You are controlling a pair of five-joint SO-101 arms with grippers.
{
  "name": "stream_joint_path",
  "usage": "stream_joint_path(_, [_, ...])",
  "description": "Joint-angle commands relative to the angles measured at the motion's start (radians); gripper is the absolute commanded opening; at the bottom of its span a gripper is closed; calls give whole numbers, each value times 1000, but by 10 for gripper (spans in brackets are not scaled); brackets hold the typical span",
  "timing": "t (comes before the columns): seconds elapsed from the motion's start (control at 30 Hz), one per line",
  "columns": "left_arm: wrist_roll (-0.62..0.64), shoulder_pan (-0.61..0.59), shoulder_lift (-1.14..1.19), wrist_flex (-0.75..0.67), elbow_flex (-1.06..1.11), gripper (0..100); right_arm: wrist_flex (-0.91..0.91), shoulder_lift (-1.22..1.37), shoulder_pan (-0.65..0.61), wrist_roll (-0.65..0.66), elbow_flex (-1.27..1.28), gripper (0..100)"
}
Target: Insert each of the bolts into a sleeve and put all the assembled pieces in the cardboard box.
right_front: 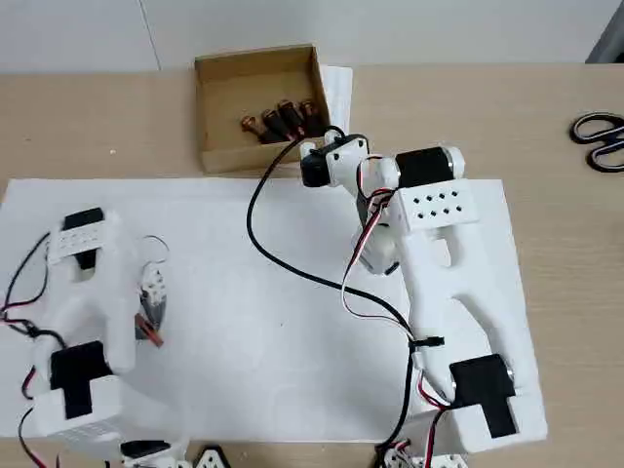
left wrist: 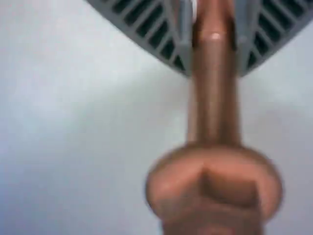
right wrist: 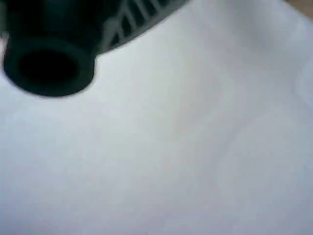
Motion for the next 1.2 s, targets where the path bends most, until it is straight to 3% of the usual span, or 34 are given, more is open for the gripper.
stream_joint_path(0.0, [-11, 63, -12, 26, -10, 6, -12, -39, -1, -8, -5, 9])
stream_joint_path(0.17, [-74, 87, -121, 20, -12, 6, -7, -41, -1, -8, -5, 9])
stream_joint_path(0.37, [-238, 87, -175, -25, -7, 6, -13, -41, -1, -11, -5, 9])
stream_joint_path(0.6, [-440, 95, -84, -95, -16, 6, -10, -41, -1, -11, -5, 9])
stream_joint_path(0.87, [-647, 203, 21, -89, -71, 6, -8, -41, -1, -11, -5, 9])
stream_joint_path(1.17, [-763, 184, 190, -89, -127, 6, -13, -42, -1, -41, -5, 9])
